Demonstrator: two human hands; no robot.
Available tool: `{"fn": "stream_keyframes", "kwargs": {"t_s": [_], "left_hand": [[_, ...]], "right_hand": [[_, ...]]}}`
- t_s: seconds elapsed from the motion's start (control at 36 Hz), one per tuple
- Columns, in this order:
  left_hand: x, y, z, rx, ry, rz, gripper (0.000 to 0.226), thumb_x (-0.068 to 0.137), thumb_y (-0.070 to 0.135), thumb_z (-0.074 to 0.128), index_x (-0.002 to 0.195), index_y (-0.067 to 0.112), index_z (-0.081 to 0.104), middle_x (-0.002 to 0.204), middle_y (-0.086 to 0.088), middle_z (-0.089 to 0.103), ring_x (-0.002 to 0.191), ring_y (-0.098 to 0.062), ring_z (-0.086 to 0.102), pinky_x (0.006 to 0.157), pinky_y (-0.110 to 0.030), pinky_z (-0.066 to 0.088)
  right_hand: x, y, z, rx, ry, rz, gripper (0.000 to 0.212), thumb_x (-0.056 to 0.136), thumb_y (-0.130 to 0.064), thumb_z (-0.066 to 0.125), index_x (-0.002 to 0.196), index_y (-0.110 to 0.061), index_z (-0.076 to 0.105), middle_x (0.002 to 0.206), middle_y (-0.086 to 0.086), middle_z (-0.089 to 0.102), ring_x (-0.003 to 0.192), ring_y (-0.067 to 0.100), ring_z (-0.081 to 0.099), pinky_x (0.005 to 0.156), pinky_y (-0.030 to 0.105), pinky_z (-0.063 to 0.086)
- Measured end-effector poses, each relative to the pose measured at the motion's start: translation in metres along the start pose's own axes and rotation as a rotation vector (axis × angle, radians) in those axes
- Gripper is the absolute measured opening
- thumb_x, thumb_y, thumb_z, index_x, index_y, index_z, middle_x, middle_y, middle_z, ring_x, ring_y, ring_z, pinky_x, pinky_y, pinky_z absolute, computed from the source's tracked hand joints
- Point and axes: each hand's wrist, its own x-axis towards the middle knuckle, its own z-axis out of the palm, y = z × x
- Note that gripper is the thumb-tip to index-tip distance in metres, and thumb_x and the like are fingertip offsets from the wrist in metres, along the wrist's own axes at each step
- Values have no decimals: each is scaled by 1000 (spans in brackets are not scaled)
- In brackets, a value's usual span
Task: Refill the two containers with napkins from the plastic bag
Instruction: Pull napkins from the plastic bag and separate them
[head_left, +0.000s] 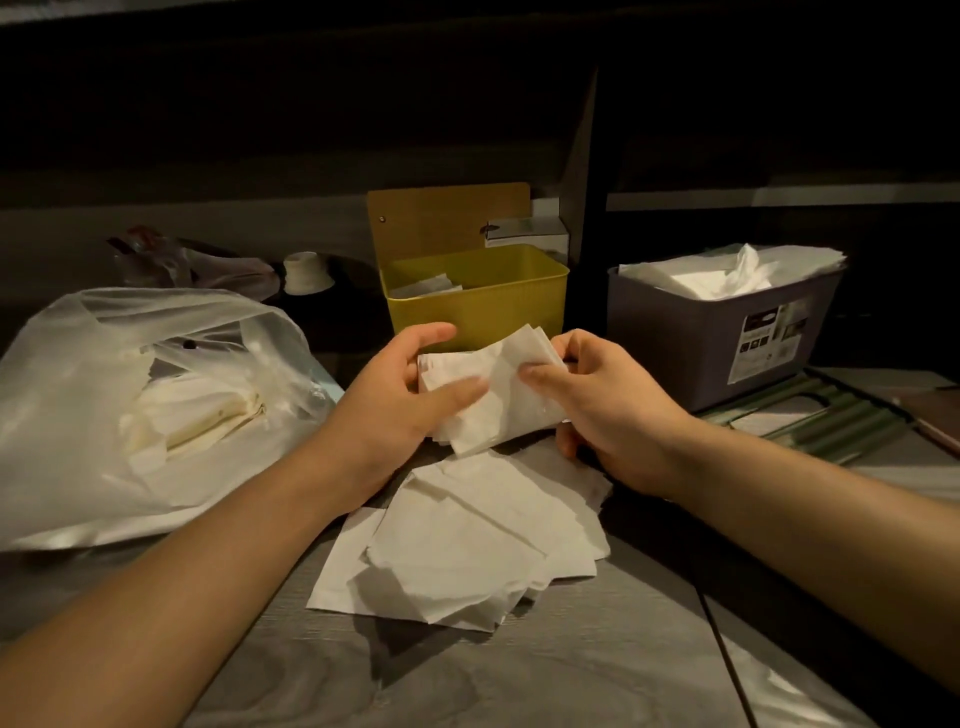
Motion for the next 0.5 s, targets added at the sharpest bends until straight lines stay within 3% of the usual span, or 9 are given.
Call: {"fn": "stream_keyframes", "kwargs": {"t_s": [0.06,0.11,0.17,0.22,0.28,0.36,0.42,0.5], "left_hand": [[1,-3,0,11,36,27,56,89,7,73,131,38,52,121,4,66,103,-15,71,84,-41,62],[1,-6,0,-4,78,68,56,89,0,71,125,40,54,118,2,68,101,-15,72,83,-41,62],[0,-6,-1,-22,112,112,54,90,-2,69,122,38,55,115,3,69,98,-11,72,78,-32,62],[1,-7,-1,-38,133,135,52,91,-5,67,123,34,56,110,3,70,92,-9,73,71,-25,60],[0,-7,-1,-26,139,140,52,91,-6,65,125,31,56,108,2,70,88,-9,73,68,-23,59],[0,-9,-2,27,152,142,54,91,-6,65,132,29,54,112,-1,69,91,-11,73,72,-26,60],[0,-8,-3,51,144,148,55,91,-4,66,133,29,54,115,-2,68,95,-14,73,80,-34,62],[-1,-8,-3,80,123,148,57,90,-4,67,134,29,53,112,-1,69,95,-15,72,83,-39,62]], "right_hand": [[0,1,-1,-62,25,-53,21,97,-25,64,109,-14,52,103,8,64,64,15,55,43,23,44],[0,1,-6,-306,106,-223,24,93,-23,69,108,-23,50,105,-3,63,73,9,58,54,24,50],[-4,-4,-11,-570,199,-448,29,90,-23,72,107,-29,49,102,-14,55,78,6,55,67,27,53],[-15,-16,-13,-642,161,-592,25,89,-27,74,100,-31,51,94,-15,53,74,5,52,65,24,48],[-26,-28,-10,-677,-68,-570,21,88,-40,71,102,-32,57,92,-15,57,76,3,54,64,19,44],[-38,-34,-2,-882,-422,-372,51,83,-60,68,126,-41,49,109,-20,55,92,0,55,73,17,46],[-43,-33,2,-1020,-512,-326,66,83,-63,68,137,-44,37,121,-22,48,102,1,51,80,19,44],[-45,-34,3,-1049,-471,-327,63,89,-48,69,139,-46,31,121,-21,47,100,5,50,74,18,42]]}}
